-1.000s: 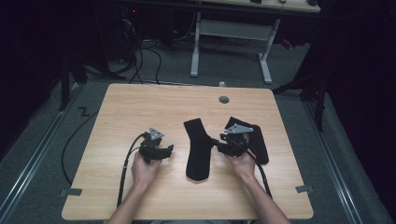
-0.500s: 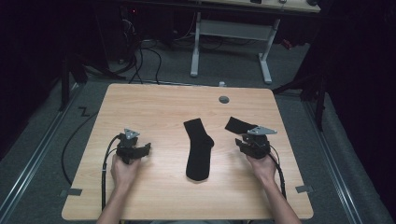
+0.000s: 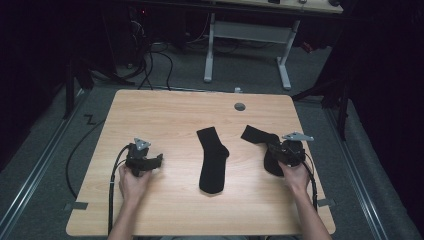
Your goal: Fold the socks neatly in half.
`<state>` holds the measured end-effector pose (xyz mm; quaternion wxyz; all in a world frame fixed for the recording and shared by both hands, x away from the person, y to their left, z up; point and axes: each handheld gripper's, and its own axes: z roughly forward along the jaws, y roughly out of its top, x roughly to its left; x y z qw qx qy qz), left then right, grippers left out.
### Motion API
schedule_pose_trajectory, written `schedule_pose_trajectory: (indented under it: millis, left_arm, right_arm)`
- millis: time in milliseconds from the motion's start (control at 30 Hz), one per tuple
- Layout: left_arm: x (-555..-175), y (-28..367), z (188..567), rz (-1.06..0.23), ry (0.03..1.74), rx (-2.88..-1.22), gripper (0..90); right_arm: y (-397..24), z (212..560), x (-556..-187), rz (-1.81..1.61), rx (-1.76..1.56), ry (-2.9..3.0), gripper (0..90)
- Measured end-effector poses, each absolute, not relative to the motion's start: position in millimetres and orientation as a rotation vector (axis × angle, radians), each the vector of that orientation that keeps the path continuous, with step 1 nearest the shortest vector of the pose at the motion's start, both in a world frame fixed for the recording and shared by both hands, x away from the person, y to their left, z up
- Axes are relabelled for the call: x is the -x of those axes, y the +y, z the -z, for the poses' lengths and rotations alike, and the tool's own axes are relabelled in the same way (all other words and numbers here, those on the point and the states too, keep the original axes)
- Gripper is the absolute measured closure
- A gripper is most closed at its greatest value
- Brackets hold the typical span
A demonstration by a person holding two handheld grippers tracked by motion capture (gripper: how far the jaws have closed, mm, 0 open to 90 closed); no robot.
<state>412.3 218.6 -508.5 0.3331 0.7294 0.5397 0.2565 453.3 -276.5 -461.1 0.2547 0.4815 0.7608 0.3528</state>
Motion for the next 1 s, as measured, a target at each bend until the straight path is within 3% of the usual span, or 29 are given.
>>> schedule_pose_trajectory:
  millis: [467,867,1000]
  left_arm:
    - [-412.2,218.5,508.4,-0.668,1.408,-1.907,27.0]
    - [-412.1,218.4,508.5,-0.668,1.409,-1.906,26.9]
    - [-412.1,218.3,508.5,-0.668,1.409,-1.906,26.9]
  right_arm:
    - [-282.3,467.2,-489.1,-0.881,-1.379,2.041,66.6]
    - [-274.8,494.5,-502.4,-0.850,-1.428,2.145,51.9]
    - [-274.7,493.3,-502.1,-0.833,-1.411,2.166,57.9]
